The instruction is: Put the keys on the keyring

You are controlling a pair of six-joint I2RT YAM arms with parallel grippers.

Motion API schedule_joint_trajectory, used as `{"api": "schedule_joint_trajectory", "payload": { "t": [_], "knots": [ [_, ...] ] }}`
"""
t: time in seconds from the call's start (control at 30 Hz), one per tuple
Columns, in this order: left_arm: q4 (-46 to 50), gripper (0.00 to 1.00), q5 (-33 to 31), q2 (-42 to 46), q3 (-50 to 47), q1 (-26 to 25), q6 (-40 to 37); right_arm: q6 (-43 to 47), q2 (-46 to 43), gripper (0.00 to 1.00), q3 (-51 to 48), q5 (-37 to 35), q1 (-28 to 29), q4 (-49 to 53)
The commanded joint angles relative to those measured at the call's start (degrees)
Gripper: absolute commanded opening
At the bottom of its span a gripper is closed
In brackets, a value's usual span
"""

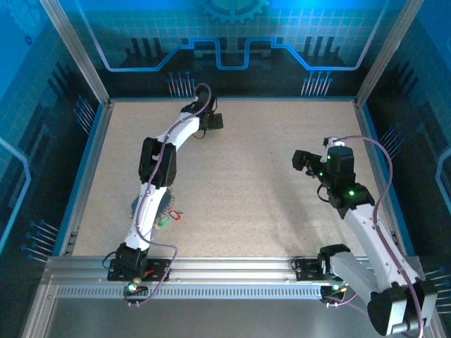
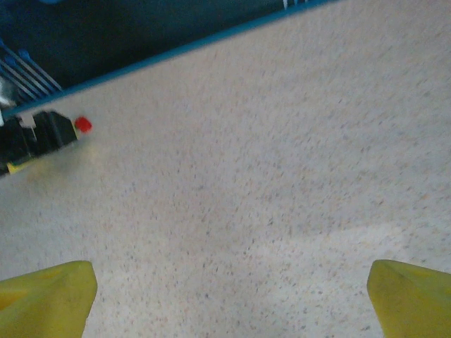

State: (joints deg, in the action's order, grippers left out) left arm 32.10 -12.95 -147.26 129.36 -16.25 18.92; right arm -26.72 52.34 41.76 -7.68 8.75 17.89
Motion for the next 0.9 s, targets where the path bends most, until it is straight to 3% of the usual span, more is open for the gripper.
{"api": "schedule_joint_trajectory", "payload": {
  "t": [0.0,0.1,0.17,0.57,0.87],
  "knots": [
    [-7.5,0.99,14.6,4.8,-0.1,0.4,-7.2,1.0,2.5,1.0,2.1,2.2,1.4,-0.7],
    [-11.4,0.99,26.6,5.4,0.4,0.4,-9.0,0.8,2.5,1.0,1.5,2.5,2.2,-2.1],
    [-14.7,0.99,29.3,5.5,-0.1,0.4,-7.8,1.1,2.2,1.0,0.8,2.6,2.5,-3.0],
    [-20.3,0.99,27.0,-3.9,5.3,0.7,-0.7,3.0,-3.8,1.0,-0.6,0.6,2.6,0.2],
    [-12.5,0.99,25.2,-7.7,10.1,4.4,12.0,2.5,-2.8,1.0,-0.3,2.4,2.6,-1.2]
  ]
}}
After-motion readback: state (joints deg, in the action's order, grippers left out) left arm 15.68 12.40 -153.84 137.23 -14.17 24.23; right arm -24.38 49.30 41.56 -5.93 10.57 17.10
